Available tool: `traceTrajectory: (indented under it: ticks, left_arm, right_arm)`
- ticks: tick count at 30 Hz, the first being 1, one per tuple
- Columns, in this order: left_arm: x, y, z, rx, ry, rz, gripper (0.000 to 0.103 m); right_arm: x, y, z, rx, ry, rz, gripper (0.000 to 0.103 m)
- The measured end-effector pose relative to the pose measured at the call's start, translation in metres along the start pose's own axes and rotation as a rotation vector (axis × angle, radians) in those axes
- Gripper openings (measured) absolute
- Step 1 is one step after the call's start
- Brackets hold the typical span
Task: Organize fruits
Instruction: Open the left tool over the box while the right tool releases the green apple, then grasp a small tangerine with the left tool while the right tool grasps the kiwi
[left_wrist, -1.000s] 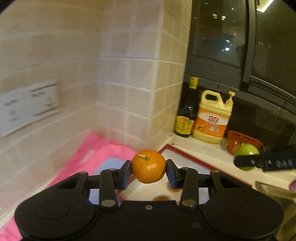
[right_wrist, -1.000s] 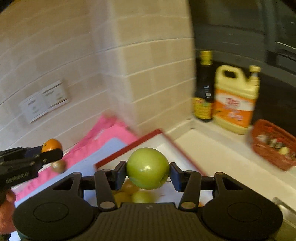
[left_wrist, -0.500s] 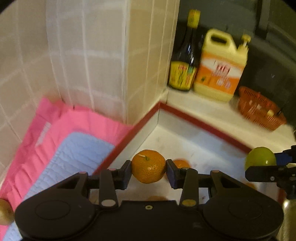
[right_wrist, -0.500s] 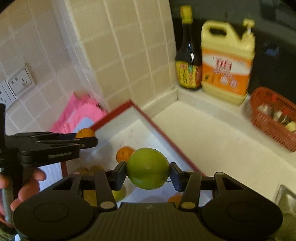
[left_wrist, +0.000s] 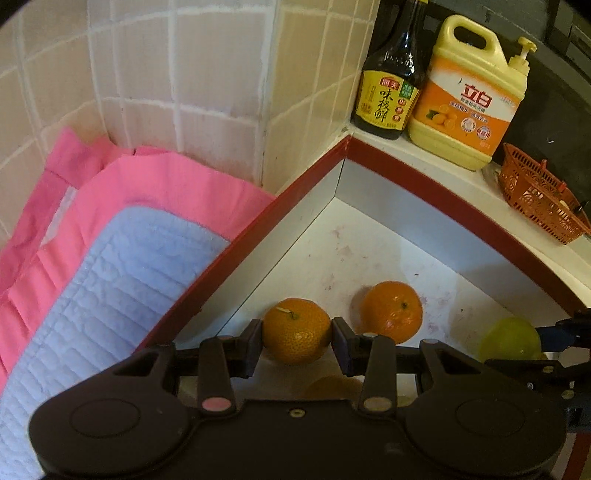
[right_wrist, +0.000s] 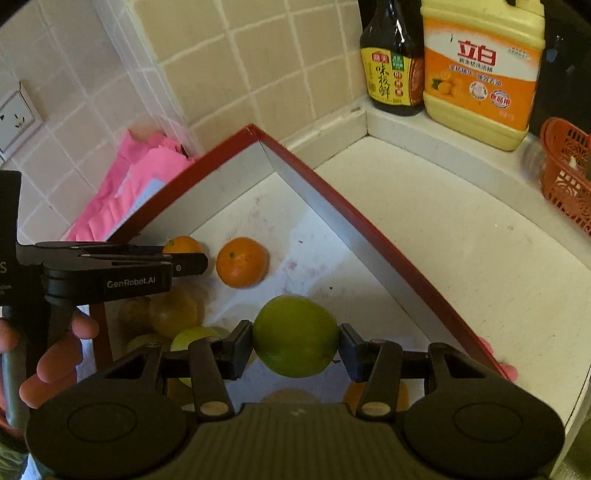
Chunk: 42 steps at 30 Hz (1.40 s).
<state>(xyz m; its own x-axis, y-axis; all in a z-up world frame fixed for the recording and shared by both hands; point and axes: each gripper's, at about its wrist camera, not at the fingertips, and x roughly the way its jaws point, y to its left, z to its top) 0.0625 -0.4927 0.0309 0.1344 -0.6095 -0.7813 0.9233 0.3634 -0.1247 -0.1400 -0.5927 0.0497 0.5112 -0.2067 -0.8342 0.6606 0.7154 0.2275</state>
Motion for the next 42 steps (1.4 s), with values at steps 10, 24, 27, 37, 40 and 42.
traceTrajectory:
  ticks: [10, 24, 27, 37, 40, 42]
  left_arm:
    - [-0.001, 0.002, -0.002, -0.025, 0.004, -0.004, 0.065]
    - [-0.081, 0.005, -0.03, -0.006, -0.106, 0.043, 0.077]
    - [-0.107, 0.01, -0.047, -0.014, -0.137, 0.077, 0.077]
    - [-0.216, 0.081, -0.129, -0.176, -0.202, 0.268, 0.077]
    - [-0.251, 0.106, -0.155, -0.232, -0.213, 0.349, 0.077]
    - [-0.274, 0.122, -0.171, -0.275, -0.225, 0.396, 0.077]
  right_arm:
    - [0.008, -0.002, -0.002, -0.005, 0.041, -0.013, 0.053]
    - [-0.048, 0.005, -0.004, -0.002, -0.058, -0.012, 0.06]
    - [-0.063, 0.017, -0.003, -0.02, -0.088, 0.005, 0.06]
    - [-0.08, 0.122, 0.015, -0.206, -0.141, 0.139, 0.064]
    - [-0.08, 0.164, 0.019, -0.27, -0.145, 0.186, 0.066]
    - [-0.08, 0.192, 0.021, -0.314, -0.153, 0.215, 0.067]
